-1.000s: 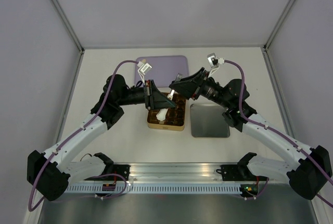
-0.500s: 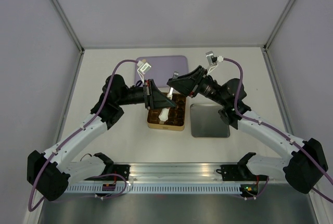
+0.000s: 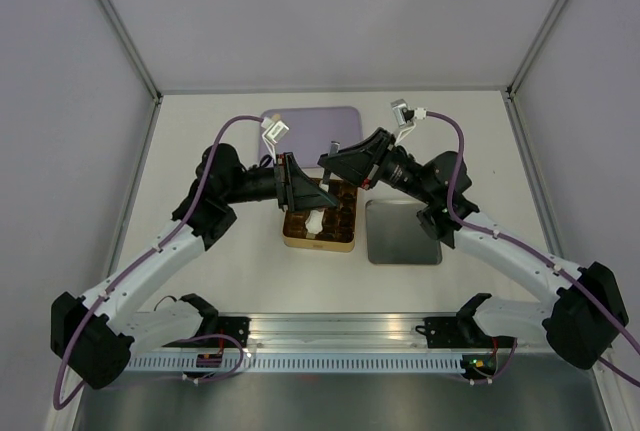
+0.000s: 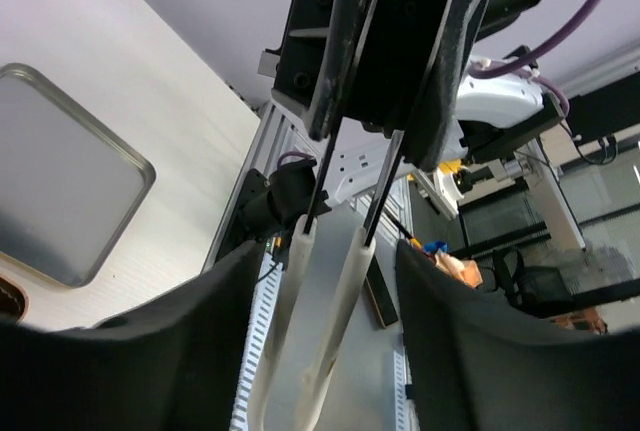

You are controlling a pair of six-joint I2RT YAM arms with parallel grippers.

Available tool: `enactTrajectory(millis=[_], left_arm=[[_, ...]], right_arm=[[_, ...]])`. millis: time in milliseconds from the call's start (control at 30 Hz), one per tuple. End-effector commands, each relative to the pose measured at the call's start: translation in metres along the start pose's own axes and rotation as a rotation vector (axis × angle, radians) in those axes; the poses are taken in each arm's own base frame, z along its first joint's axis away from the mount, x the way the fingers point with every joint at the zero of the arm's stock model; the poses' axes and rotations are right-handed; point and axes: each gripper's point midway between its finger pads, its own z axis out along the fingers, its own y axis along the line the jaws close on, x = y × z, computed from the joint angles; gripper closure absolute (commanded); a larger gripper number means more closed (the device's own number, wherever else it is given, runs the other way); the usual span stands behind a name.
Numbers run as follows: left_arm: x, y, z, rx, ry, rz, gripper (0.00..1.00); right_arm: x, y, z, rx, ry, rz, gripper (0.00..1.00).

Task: Pack the chocolate
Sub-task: Pick up the fake chocolate from the plate.

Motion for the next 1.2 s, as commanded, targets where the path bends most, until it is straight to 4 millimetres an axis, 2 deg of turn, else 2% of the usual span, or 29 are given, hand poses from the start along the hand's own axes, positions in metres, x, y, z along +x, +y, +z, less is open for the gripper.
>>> enactTrajectory(millis=[0,67,100,233,267,333,400,433,500,533,567,667,733,767,800,867,900,933,967,1000,1067,1100,1167], left_arm=[[-0.010,-0.009,-0.005,-0.026,-0.039,-0.002,0.34],[-0.011,-0.006,-0.006,-0.050,-0.045,0.004,0.28],[-0.012,-0.006,-0.006,-0.054,-0.048,0.007,0.20],[-0.014,0.002,-0.009,-0.119,-0.064,0.010,0.00],[-0.019,0.008,-0.010,-0.159,-0.089,0.032,0.00],[-0.016,0.020,-0.016,-0.246,-0.085,0.009,0.00],[-0.025,0.036,-0.024,-0.364,-0.131,0.042,0.00],[-0.020,0.048,-0.031,-0.440,-0.127,0.019,0.00],[-0.029,0.072,-0.050,-0.613,-0.193,0.037,0.00],[-0.021,0.085,-0.063,-0.712,-0.186,0.006,0.00],[-0.027,0.100,-0.078,-0.826,-0.232,0.014,0.00],[-0.020,0.120,-0.108,-1.008,-0.252,-0.004,0.00],[-0.014,0.126,-0.118,-1.064,-0.251,-0.014,0.00],[-0.010,0.131,-0.125,-1.099,-0.249,-0.020,0.00],[-0.008,0.133,-0.128,-1.116,-0.251,-0.025,0.00],[-0.003,0.138,-0.135,-1.154,-0.258,-0.037,0.00],[-0.001,0.140,-0.137,-1.165,-0.259,-0.041,0.00],[0.000,0.142,-0.139,-1.179,-0.260,-0.044,0.00],[0.000,0.143,-0.142,-1.193,-0.265,-0.044,0.01],[0.002,0.146,-0.144,-1.208,-0.257,-0.047,0.00],[0.002,0.148,-0.147,-1.232,-0.267,-0.052,0.01],[0.003,0.150,-0.148,-1.240,-0.261,-0.054,0.00],[0.005,0.154,-0.149,-1.253,-0.255,-0.056,0.00]], right_arm=[[-0.015,0.011,-0.001,-0.010,-0.036,-0.086,0.78],[-0.018,0.008,-0.001,0.015,-0.043,-0.110,0.79],[-0.018,0.006,-0.001,0.030,-0.038,-0.112,0.79],[-0.020,0.002,-0.003,0.071,-0.039,-0.139,0.80],[-0.021,0.000,-0.003,0.083,-0.038,-0.162,0.79],[-0.025,-0.006,-0.005,0.131,-0.045,-0.178,0.79],[-0.031,-0.011,-0.005,0.169,-0.047,-0.239,0.78],[-0.030,-0.021,-0.007,0.217,-0.035,-0.250,0.78],[-0.032,-0.032,-0.008,0.267,-0.023,-0.314,0.77],[-0.034,-0.036,-0.008,0.283,-0.025,-0.335,0.77],[-0.038,-0.041,-0.008,0.310,-0.039,-0.358,0.77],[-0.044,-0.056,-0.003,0.344,-0.034,-0.462,0.76],[-0.043,-0.071,0.003,0.372,-0.014,-0.510,0.75],[-0.051,-0.071,0.008,0.378,-0.028,-0.531,0.75],[-0.046,-0.084,0.013,0.395,-0.005,-0.535,0.75],[-0.052,-0.087,0.023,0.387,-0.004,-0.591,0.74],[-0.053,-0.091,0.026,0.390,-0.006,-0.608,0.73],[-0.050,-0.103,0.032,0.399,0.005,-0.618,0.73],[-0.055,-0.104,0.038,0.391,0.000,-0.652,0.73],[-0.049,-0.117,0.045,0.399,0.018,-0.655,0.73],[-0.056,-0.122,0.056,0.394,0.004,-0.676,0.73],[-0.050,-0.135,0.062,0.406,0.014,-0.669,0.73],[-0.055,-0.142,0.072,0.405,-0.006,-0.677,0.72]])
